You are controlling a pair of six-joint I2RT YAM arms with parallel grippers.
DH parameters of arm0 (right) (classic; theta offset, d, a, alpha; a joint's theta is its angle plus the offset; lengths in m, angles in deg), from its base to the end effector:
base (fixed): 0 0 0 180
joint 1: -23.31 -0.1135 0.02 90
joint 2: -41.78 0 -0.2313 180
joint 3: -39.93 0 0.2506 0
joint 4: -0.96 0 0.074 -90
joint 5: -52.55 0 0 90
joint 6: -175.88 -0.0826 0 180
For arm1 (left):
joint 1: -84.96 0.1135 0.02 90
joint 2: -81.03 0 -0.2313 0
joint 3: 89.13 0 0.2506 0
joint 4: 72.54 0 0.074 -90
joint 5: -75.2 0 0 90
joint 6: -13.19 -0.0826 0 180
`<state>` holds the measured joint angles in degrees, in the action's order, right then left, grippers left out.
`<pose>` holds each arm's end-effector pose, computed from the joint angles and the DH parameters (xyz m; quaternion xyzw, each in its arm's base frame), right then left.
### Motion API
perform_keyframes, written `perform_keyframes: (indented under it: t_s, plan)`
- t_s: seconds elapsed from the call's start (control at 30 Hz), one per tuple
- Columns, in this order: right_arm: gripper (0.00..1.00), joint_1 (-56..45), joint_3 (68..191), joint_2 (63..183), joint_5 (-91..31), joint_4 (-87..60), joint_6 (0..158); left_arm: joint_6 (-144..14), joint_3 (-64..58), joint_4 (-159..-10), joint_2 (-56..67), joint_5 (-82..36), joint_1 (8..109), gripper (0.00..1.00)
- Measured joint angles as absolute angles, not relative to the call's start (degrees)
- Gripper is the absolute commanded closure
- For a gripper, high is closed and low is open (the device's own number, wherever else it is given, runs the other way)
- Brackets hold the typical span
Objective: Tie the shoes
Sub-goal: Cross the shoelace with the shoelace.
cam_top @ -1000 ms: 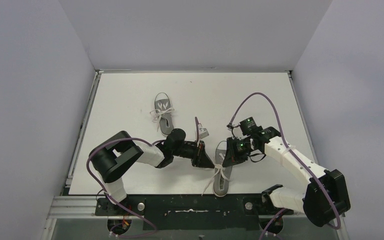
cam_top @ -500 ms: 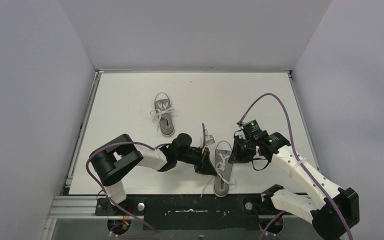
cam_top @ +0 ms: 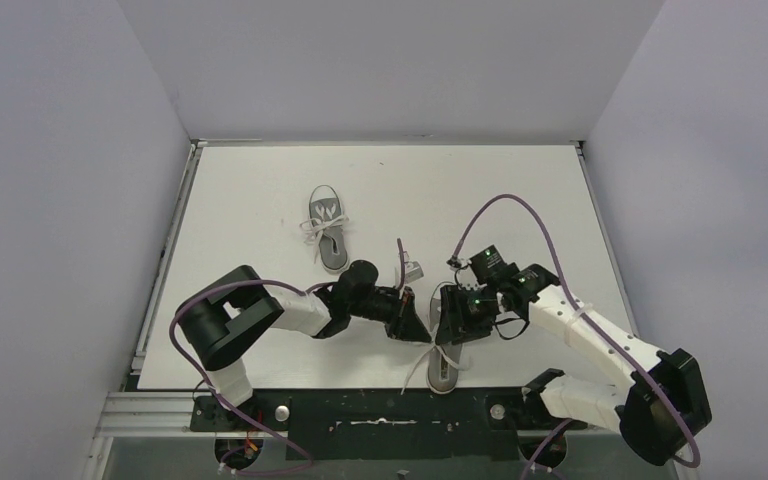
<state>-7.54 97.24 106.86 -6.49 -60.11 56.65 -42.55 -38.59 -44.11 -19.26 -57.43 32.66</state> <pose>0.1698 0.1509 0.1543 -0.0624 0.9466 0.3157 0.0218 0.1690 -0.3102 0.1008 0.3231 0.7276 -0.5788 0.1768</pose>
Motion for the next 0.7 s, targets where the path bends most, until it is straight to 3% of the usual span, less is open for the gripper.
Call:
perform_keyframes:
  t_s: [0.3,0.4,0.53,0.7]
  plan:
    - [0.64,-14.4,92.0,104.3,-8.7,-60.6,54.2,-41.4,-38.5,-43.1,-19.3,-58.9,32.8,1.0]
    - [0.75,-15.5,91.1,103.3,-9.9,-61.2,53.7,-41.2,-38.5,-42.8,-19.3,-59.4,32.9,1.0]
    - [0.99,-15.8,90.7,102.3,-10.3,-61.3,53.1,-40.9,-38.5,-42.7,-19.3,-59.9,33.1,1.0]
    - [1.0,-15.8,90.9,101.8,-10.7,-61.6,52.1,-40.8,-38.5,-42.7,-19.3,-60.3,32.9,1.0]
